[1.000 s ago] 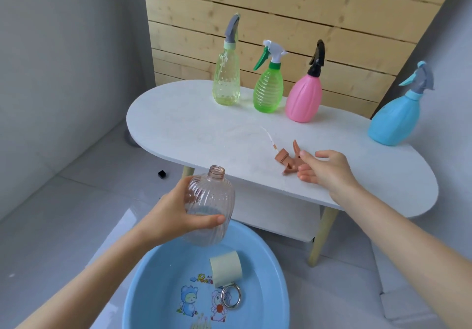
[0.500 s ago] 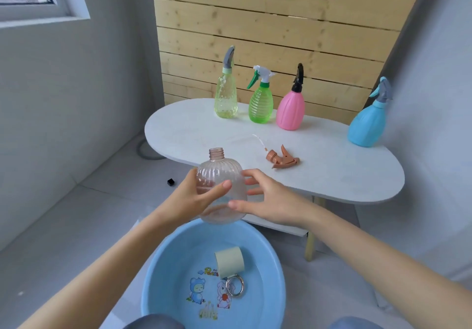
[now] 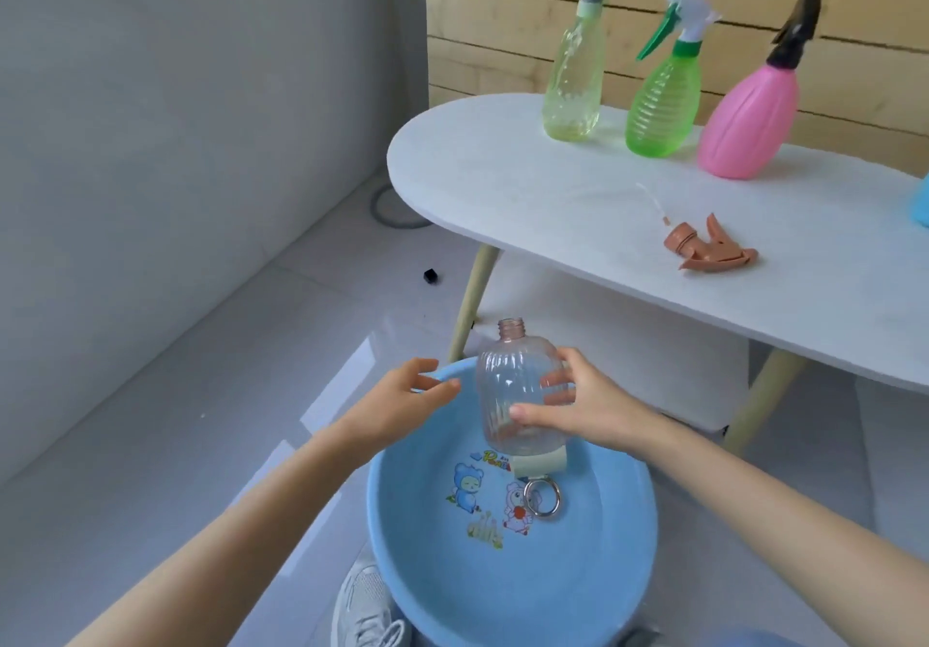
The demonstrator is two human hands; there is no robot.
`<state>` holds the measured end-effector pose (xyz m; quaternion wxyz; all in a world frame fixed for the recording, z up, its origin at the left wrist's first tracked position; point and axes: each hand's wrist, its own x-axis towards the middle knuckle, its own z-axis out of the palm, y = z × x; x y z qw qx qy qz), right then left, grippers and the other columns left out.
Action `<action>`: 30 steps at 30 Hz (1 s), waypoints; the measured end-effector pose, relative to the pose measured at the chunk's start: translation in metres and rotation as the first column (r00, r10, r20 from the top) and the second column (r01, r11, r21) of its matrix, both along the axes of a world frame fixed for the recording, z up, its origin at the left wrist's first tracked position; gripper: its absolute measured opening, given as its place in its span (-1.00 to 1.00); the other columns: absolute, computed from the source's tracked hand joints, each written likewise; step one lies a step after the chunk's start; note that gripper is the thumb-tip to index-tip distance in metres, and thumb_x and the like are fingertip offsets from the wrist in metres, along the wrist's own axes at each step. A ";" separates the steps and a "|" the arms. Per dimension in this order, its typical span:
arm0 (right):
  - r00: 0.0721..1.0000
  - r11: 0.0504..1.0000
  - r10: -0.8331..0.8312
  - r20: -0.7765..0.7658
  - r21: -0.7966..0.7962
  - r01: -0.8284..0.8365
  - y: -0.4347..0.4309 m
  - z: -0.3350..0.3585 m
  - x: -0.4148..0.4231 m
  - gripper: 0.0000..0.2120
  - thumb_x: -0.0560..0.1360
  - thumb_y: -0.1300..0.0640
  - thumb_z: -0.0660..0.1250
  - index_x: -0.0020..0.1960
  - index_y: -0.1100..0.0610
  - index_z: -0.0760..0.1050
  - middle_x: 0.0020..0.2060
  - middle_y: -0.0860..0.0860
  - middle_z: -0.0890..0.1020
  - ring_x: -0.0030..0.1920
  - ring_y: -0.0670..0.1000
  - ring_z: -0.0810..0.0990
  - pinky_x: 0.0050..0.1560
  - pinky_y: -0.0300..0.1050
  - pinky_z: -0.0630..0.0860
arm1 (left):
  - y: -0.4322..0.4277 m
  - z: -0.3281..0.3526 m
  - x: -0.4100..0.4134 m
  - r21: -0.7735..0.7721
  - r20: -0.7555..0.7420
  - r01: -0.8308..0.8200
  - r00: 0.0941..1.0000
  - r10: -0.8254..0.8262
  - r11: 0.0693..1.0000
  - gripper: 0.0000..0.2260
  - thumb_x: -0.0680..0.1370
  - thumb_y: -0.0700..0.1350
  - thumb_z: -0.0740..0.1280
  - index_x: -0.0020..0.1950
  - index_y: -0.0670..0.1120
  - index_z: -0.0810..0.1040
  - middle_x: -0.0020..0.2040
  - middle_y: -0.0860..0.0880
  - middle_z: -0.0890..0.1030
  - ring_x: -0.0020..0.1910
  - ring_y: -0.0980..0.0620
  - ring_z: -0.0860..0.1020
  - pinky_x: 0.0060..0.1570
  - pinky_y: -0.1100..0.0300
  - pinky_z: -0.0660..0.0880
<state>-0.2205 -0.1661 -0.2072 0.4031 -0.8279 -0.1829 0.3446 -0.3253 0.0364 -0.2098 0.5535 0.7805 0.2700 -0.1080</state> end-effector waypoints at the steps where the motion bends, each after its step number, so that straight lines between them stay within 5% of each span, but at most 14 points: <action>1: 1.000 1.000 -0.007 -0.020 -0.008 0.007 0.001 -0.010 0.001 -0.16 0.26 -0.17 0.56 0.39 -0.07 0.20 0.13 -0.15 0.46 0.15 -0.13 0.52 0.19 -0.07 0.52 | 0.005 -0.011 -0.002 0.022 -0.032 -0.013 0.999 0.014 1.000 -0.51 0.57 0.03 0.30 0.45 -0.06 0.29 0.21 0.00 0.51 0.14 0.04 0.51 0.19 0.11 0.46; 6: 0.994 0.995 -0.039 -0.102 -0.091 0.030 0.009 -0.065 0.008 -0.15 0.32 -0.12 0.53 0.44 -0.01 0.15 0.19 -0.08 0.44 0.10 -0.16 0.52 0.10 -0.20 0.48 | 0.028 -0.071 -0.003 0.196 -0.160 -0.055 0.983 0.088 0.979 -0.52 0.55 -0.01 0.32 0.43 -0.08 0.30 0.30 -0.10 0.46 0.19 -0.04 0.49 0.16 0.12 0.44; 10: 0.985 0.988 -0.081 -0.154 -0.144 0.059 0.011 -0.105 0.011 -0.11 0.32 -0.11 0.53 0.47 0.00 0.12 0.20 -0.05 0.44 0.16 -0.09 0.51 0.09 -0.21 0.48 | 0.046 -0.114 -0.005 0.362 -0.278 0.000 0.955 0.107 0.932 -0.36 0.54 0.02 0.33 0.52 -0.12 0.13 0.43 -0.16 0.29 0.36 -0.10 0.35 0.25 0.08 0.32; 14: 0.976 0.974 -0.120 -0.182 -0.213 0.080 0.004 -0.137 0.008 -0.11 0.30 -0.12 0.55 0.46 -0.01 0.13 0.20 -0.07 0.43 0.18 -0.07 0.50 0.17 -0.15 0.49 | 0.057 -0.149 -0.002 0.370 -0.384 0.057 0.918 0.097 0.927 -0.29 0.54 0.03 0.32 0.54 -0.12 0.01 0.42 -0.18 0.24 0.34 -0.17 0.34 0.21 0.03 0.34; 19: 0.958 0.957 -0.189 -0.215 -0.258 0.131 -0.004 -0.163 0.001 -0.12 0.32 -0.05 0.55 0.47 0.01 0.12 0.20 -0.07 0.44 0.17 -0.10 0.51 0.07 -0.26 0.45 | 0.056 -0.190 0.000 0.290 -0.362 0.023 0.928 0.088 0.957 -0.54 0.58 -0.04 0.26 0.42 -0.10 0.21 0.17 -0.15 0.51 0.10 -0.17 0.49 0.01 0.09 0.40; 23: 0.939 0.938 -0.264 -0.222 -0.285 0.196 -0.014 -0.174 -0.006 -0.17 0.34 0.00 0.55 0.45 0.01 0.14 0.12 -0.16 0.45 0.08 -0.21 0.50 -0.06 -0.35 0.44 | 0.059 -0.207 0.002 0.348 -0.292 -0.032 0.946 0.141 0.937 -0.84 0.60 -0.09 0.20 0.10 -0.13 0.31 -0.12 -0.15 0.53 -0.15 -0.18 0.46 -0.19 0.07 0.36; 30: 0.919 0.896 -0.332 -0.212 -0.376 0.237 -0.030 -0.186 -0.021 -0.18 0.35 0.00 0.54 0.45 0.00 0.14 0.17 -0.07 0.45 0.12 -0.10 0.50 -0.10 -0.32 0.44 | 0.068 -0.210 0.003 0.382 -0.333 0.056 0.940 0.081 0.923 -0.79 0.57 -0.08 0.23 -0.10 -0.19 0.29 -0.25 -0.11 0.43 -0.18 -0.19 0.43 -0.26 0.08 0.29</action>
